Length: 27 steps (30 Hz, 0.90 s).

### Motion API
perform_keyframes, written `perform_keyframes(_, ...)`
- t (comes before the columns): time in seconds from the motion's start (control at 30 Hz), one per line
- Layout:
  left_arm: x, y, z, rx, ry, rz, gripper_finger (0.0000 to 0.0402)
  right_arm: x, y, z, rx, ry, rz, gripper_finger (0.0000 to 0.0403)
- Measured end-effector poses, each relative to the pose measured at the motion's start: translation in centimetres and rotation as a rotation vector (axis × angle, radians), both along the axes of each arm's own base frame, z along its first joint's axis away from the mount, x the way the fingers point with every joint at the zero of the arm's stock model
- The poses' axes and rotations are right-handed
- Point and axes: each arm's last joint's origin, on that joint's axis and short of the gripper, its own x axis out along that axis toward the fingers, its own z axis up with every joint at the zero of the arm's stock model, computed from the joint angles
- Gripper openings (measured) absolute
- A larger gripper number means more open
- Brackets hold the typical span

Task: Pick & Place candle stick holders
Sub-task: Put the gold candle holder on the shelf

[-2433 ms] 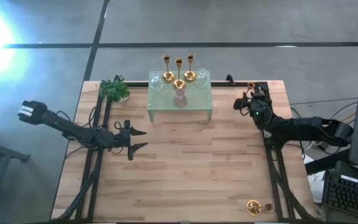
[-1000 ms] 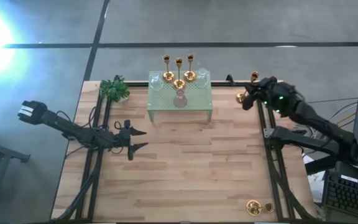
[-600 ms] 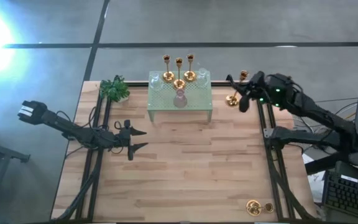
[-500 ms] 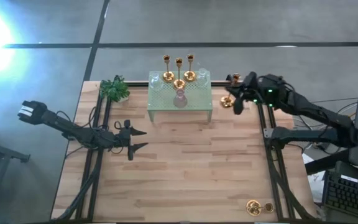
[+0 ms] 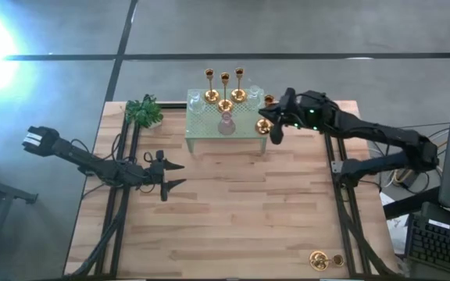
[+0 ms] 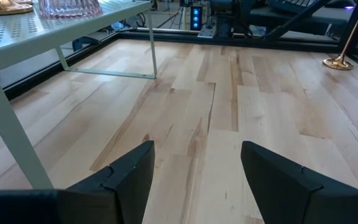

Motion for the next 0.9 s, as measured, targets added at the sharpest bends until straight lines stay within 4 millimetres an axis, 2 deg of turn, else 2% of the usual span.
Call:
perform_keyframes(0.17, 0.0, 0.0, 0.0, 0.000, 0.000, 0.000, 0.0246, 1.8, -0.8, -1.0, -0.022, 0.017, 0.018, 0.0009)
perform_keyframes(0.37, 0.0, 0.0, 0.0, 0.000, 0.000, -0.001, 0.0246, 2.7, -2.0, -1.4, -0.032, -0.030, 0.027, 0.0009)
perform_keyframes(0.67, 0.0, 0.0, 0.0, 0.000, 0.000, 0.000, 0.0245, 2.5, -2.9, -3.2, -0.015, -0.079, 0.005, 0.0009)
perform_keyframes(0.9, 0.0, 0.0, 0.0, 0.000, 0.000, 0.000, 0.0245, 2.2, -3.6, -3.8, -0.007, -0.071, -0.019, 0.0009)
